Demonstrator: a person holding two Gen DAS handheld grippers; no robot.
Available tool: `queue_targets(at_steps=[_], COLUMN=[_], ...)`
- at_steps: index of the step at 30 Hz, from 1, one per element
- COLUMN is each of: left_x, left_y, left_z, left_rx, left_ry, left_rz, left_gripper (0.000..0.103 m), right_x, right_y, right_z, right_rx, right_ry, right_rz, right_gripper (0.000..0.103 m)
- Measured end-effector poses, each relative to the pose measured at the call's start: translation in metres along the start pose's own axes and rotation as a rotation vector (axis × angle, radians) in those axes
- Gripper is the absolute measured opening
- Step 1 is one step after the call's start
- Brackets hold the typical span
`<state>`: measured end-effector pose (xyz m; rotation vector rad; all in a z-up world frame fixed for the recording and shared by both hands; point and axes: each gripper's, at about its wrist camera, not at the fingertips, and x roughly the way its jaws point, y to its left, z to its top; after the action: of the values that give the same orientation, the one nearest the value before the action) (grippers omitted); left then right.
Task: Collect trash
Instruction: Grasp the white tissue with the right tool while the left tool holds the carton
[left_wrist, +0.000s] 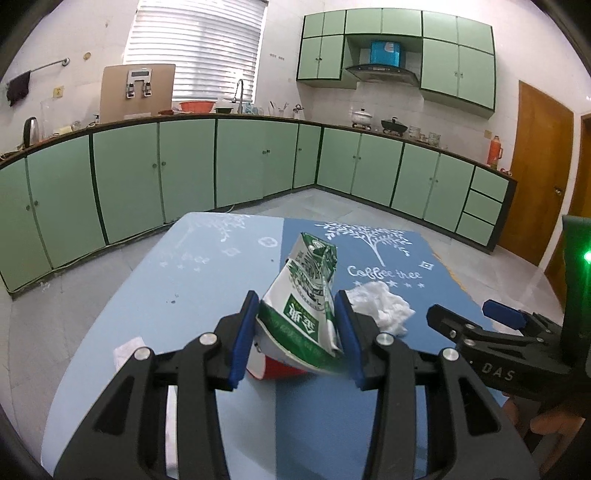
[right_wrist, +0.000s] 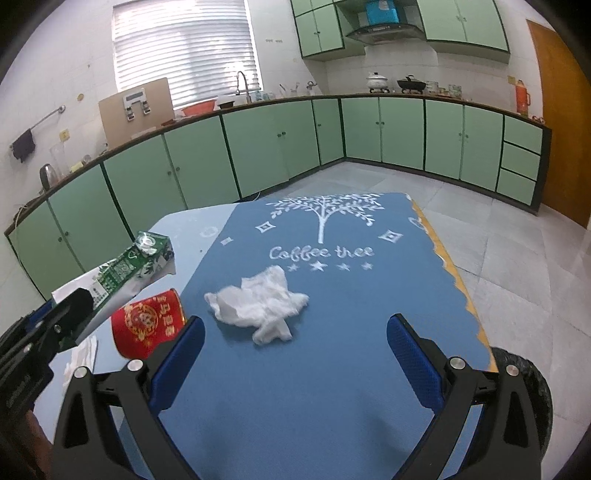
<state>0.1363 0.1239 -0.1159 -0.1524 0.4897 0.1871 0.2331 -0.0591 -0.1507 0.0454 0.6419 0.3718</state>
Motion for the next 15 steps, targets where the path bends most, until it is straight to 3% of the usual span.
queue_targets(at_steps=[10,15], left_x=[0.021,0.029], left_y=[0.011,0.014], left_z=[0.0,0.0], left_rx=[-0.007,-0.008], left_ry=[0.01,0.022], left_rz=[0.017,0.016], left_gripper=[0.04,0.04], right_x=[0.048,0.067], right_y=[0.019,0.021], right_z=[0.01,0.008], right_rx=[-0.044,-0.047], right_ry=[0.05,0.108], right_rz=[-0.006,-0.003], right_gripper=[0.096,0.089])
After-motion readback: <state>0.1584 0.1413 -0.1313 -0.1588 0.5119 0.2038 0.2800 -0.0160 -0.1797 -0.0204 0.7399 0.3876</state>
